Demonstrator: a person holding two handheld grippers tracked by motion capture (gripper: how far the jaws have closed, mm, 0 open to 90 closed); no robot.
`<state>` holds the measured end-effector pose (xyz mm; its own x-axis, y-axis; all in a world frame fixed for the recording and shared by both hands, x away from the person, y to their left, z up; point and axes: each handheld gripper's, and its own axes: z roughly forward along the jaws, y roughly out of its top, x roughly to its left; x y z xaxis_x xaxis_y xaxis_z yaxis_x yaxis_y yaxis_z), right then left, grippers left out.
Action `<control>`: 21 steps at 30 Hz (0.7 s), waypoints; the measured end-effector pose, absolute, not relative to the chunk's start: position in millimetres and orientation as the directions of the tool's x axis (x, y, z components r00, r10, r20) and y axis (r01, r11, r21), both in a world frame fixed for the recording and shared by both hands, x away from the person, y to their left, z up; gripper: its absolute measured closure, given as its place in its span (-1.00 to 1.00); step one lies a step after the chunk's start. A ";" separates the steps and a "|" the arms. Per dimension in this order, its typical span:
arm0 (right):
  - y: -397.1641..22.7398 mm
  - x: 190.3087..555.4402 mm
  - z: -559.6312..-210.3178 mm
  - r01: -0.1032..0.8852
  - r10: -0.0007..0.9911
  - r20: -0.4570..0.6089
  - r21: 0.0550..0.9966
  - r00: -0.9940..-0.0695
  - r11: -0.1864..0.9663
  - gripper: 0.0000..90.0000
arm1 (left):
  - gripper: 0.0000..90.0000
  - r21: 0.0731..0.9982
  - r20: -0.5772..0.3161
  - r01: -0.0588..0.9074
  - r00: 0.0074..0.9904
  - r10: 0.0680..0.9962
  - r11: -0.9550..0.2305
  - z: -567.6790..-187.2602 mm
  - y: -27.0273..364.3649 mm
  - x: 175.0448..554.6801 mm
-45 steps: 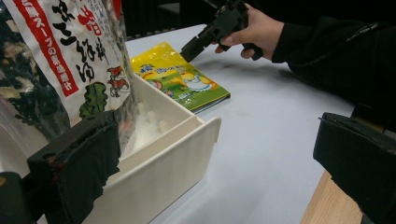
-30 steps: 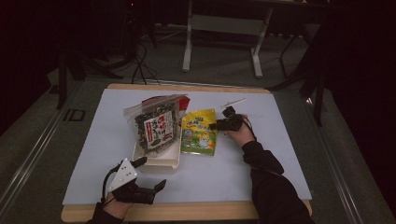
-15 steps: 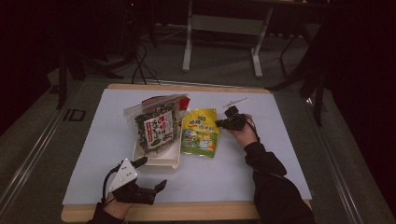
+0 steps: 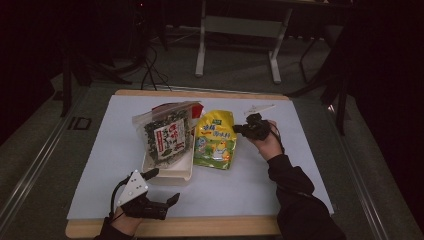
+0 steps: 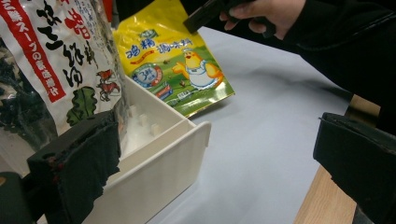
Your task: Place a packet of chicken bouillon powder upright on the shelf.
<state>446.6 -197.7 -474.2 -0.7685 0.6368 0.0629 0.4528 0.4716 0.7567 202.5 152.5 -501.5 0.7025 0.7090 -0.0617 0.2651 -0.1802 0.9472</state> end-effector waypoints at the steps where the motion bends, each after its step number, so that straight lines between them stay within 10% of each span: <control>1: -197.8 443.4 -471.5 0.443 0.631 0.060 0.762 -0.774 0.471 1.00 | -0.95 0.947 -0.062 0.265 0.704 0.707 -0.180 -501.4 152.2 202.3; 21: -199.3 379.8 -437.0 0.258 0.560 -0.068 0.838 -0.826 0.482 1.00 | -0.94 0.956 -0.030 0.222 0.729 0.684 -0.194 -498.9 146.5 201.9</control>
<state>379.8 -199.3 -437.0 -0.8259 0.5597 -0.0676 0.2578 0.4816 0.8376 201.9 146.5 -498.9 0.7285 0.6844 -0.0297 0.2216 -0.1944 0.9556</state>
